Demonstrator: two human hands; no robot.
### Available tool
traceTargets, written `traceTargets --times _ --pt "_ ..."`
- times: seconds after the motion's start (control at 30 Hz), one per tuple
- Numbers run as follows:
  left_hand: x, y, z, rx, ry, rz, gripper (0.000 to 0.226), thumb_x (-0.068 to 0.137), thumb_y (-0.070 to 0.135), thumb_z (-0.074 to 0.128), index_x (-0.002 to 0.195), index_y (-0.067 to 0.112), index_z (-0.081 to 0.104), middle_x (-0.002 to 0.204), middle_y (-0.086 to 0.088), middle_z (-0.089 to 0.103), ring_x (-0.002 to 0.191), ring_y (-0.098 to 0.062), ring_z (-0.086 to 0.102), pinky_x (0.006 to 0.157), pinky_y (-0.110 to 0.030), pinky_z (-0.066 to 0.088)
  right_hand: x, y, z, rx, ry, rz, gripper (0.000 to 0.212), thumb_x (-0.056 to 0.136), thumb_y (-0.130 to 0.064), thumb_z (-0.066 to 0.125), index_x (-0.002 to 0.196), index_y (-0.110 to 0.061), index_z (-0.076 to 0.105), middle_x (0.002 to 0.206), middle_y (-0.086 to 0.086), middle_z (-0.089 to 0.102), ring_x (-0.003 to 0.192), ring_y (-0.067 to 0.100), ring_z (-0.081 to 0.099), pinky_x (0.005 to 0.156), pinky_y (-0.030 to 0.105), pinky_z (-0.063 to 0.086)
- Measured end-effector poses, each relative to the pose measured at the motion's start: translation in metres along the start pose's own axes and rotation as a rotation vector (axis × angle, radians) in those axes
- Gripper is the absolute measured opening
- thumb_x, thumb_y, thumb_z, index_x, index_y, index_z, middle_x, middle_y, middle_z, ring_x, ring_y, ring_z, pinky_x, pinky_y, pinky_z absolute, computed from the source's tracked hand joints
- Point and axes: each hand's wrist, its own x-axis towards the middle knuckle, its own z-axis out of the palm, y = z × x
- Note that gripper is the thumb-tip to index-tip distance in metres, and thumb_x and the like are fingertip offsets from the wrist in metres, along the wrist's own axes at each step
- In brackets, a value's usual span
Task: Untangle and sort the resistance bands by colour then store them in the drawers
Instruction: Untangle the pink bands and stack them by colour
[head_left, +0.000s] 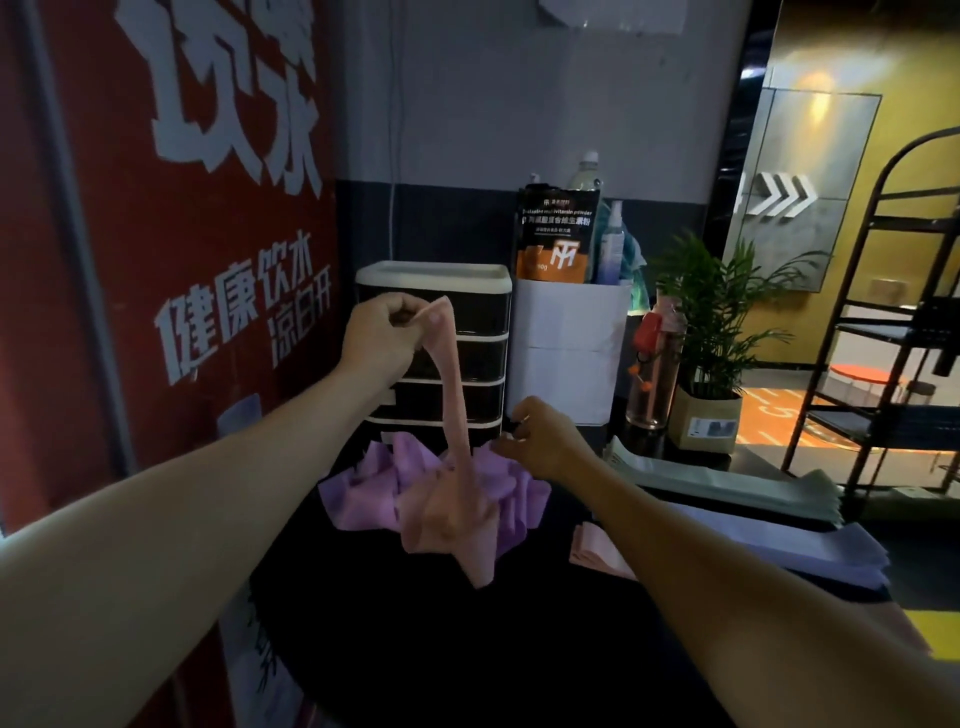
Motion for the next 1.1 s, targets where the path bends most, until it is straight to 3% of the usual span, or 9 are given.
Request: traceTargets --times 0.13,0.2,0.33,0.47,0.53,0.7,0.87,1.0,1.1 --pt "0.002 0.006 -0.004 -0.015 -0.001 0.019 0.009 0.087 0.024 0.065 0.083 0.016 0.066 0.073 0.006 0.061 0.068 -0.006 0.055 0.066 -0.021 0.045 0.002 -0.021 0.005 0.095 -0.051 -0.095 0.042 0.085 -0.027 0.066 0.121 -0.009 0.054 0.11 0.008 0.065 0.101 0.023 0.061 0.091 0.033 0.05" --pt "0.005 0.013 -0.006 -0.008 -0.002 0.059 0.013 0.087 0.027 0.065 0.08 0.017 0.066 0.074 0.006 0.063 0.072 -0.007 0.057 0.069 -0.021 0.049 0.005 -0.037 -0.003 0.196 -0.058 -0.132 0.032 0.088 -0.021 0.063 0.117 -0.009 0.058 0.108 0.011 0.067 0.099 0.024 0.063 0.092 0.037 0.051" --pt "0.015 0.035 -0.011 0.063 0.021 0.139 0.016 0.086 0.031 0.065 0.073 0.024 0.061 0.075 0.01 0.061 0.07 0.0 0.055 0.059 -0.005 0.042 0.01 -0.061 -0.032 0.425 0.001 -0.211 0.028 0.089 -0.017 0.061 0.117 -0.01 0.061 0.099 -0.003 0.064 0.09 0.007 0.061 0.085 0.022 0.049" --pt "0.026 0.051 -0.014 0.053 -0.034 0.159 0.015 0.086 0.023 0.065 0.072 0.024 0.06 0.076 0.009 0.06 0.072 -0.002 0.056 0.068 -0.017 0.045 0.014 -0.079 -0.052 0.548 -0.004 -0.234 0.017 0.089 -0.017 0.06 0.105 -0.017 0.064 0.101 0.0 0.064 0.098 0.016 0.061 0.09 0.031 0.05" --pt "0.028 0.058 -0.015 0.061 -0.066 0.159 0.015 0.087 0.019 0.064 0.073 0.022 0.06 0.077 0.007 0.06 0.073 -0.004 0.055 0.069 -0.018 0.046 0.015 -0.084 -0.057 0.537 -0.001 -0.266 0.009 0.088 -0.02 0.061 0.097 -0.021 0.063 0.1 0.002 0.066 0.098 0.02 0.063 0.09 0.035 0.051" --pt "0.028 0.064 -0.008 0.056 -0.073 0.134 0.02 0.089 0.016 0.058 0.069 0.017 0.055 0.071 0.002 0.053 0.066 -0.007 0.049 0.061 -0.019 0.042 0.011 -0.086 -0.064 0.464 0.17 -0.319 0.047 0.083 -0.025 0.069 0.123 -0.012 0.047 0.1 -0.005 0.055 0.094 0.012 0.056 0.082 0.026 0.05" --pt "0.028 0.067 -0.001 0.048 -0.057 0.1 0.023 0.089 0.019 0.058 0.067 0.017 0.052 0.066 0.003 0.047 0.061 -0.007 0.043 0.056 -0.021 0.036 0.008 -0.087 -0.065 0.419 0.217 -0.384 0.027 0.078 -0.031 0.072 0.088 -0.022 0.049 0.088 -0.002 0.057 0.08 0.013 0.057 0.077 0.027 0.049" --pt "0.027 0.066 0.007 0.079 -0.065 0.083 0.024 0.089 0.022 0.059 0.067 0.016 0.05 0.066 0.003 0.048 0.062 -0.008 0.045 0.056 -0.021 0.038 0.008 -0.09 -0.063 0.339 0.182 -0.432 0.022 0.082 -0.025 0.07 0.099 -0.014 0.06 0.088 -0.006 0.061 0.083 0.007 0.061 0.078 0.02 0.051" --pt "0.028 0.064 0.007 0.126 -0.044 0.097 0.025 0.09 0.024 0.058 0.067 0.018 0.048 0.067 0.002 0.05 0.061 -0.011 0.046 0.055 -0.024 0.039 0.007 -0.09 -0.063 0.239 0.218 -0.471 0.01 0.091 -0.016 0.057 0.097 -0.014 0.064 0.079 -0.014 0.057 0.072 -0.001 0.056 0.065 0.006 0.044"
